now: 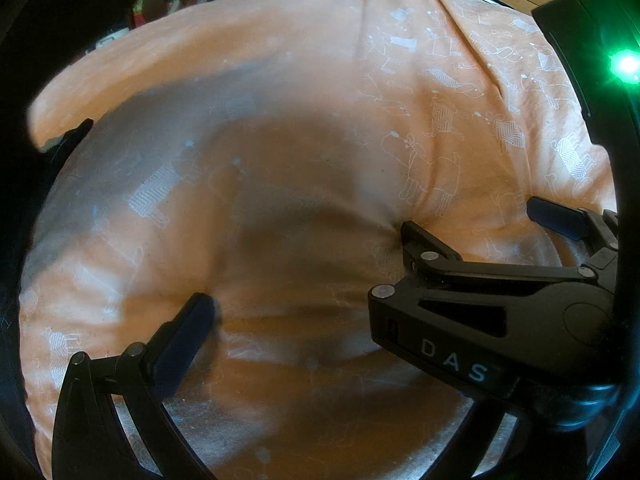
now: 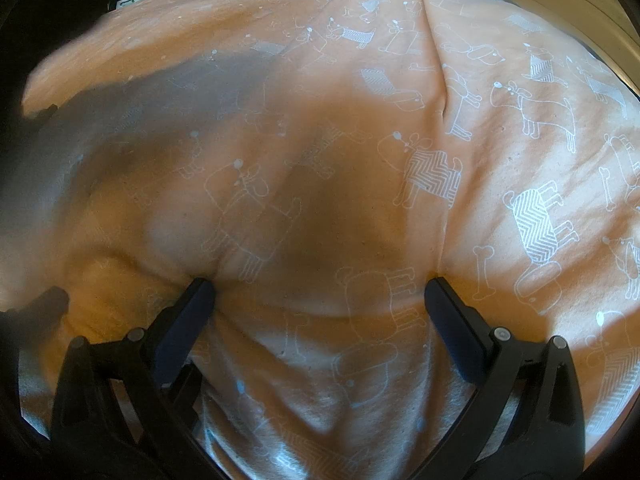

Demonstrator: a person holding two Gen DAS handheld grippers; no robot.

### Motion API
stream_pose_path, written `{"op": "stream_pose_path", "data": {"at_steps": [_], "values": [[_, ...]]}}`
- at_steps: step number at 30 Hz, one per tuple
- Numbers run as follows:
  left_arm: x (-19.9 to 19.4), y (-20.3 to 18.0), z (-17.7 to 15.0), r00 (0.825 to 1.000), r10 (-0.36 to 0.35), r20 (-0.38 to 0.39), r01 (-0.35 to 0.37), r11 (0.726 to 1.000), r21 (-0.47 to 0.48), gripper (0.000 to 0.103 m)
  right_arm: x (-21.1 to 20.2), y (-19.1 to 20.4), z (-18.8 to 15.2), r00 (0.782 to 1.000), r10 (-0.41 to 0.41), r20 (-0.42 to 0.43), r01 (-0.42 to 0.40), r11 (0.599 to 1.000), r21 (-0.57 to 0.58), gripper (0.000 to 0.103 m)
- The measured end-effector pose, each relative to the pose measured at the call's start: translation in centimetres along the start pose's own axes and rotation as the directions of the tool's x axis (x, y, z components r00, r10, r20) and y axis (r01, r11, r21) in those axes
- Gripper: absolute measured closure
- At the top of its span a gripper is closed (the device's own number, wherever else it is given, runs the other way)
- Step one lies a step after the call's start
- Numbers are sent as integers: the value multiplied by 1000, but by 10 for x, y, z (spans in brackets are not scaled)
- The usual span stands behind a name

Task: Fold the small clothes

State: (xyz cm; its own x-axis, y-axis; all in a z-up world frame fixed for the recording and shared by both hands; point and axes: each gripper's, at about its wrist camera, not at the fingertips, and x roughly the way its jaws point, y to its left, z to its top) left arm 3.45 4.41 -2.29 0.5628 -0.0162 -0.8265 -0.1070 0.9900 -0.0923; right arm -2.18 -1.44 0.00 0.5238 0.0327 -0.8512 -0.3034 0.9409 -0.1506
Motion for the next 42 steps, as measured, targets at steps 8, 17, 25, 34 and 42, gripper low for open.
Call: {"op": "stream_pose_path", "data": {"at_steps": [8,17,25,34,42], "values": [[0,1,0,1000,-1,0,1,1000,0,0,0,0,0,1000,1,1,-1,1000,0,0],[0,1,0,1000,-2,0,2,1000,-1,0,0,0,0,1000,0,1,0,1000,0,0],[0,1,0,1000,-2,0,2,1000,-1,0,1,0,0,1000,-2,2,2,1000,0,0],[-1,-4,0,1000,1,-4,-1,1000,-3,0,8,-1,5,1000,14,3,-14,1000,-15,0],[-2,-1,0,1000,3,6,-3,1000,-2,0,13,1,19,1000,16,-25,-18,997,-70,0]]}}
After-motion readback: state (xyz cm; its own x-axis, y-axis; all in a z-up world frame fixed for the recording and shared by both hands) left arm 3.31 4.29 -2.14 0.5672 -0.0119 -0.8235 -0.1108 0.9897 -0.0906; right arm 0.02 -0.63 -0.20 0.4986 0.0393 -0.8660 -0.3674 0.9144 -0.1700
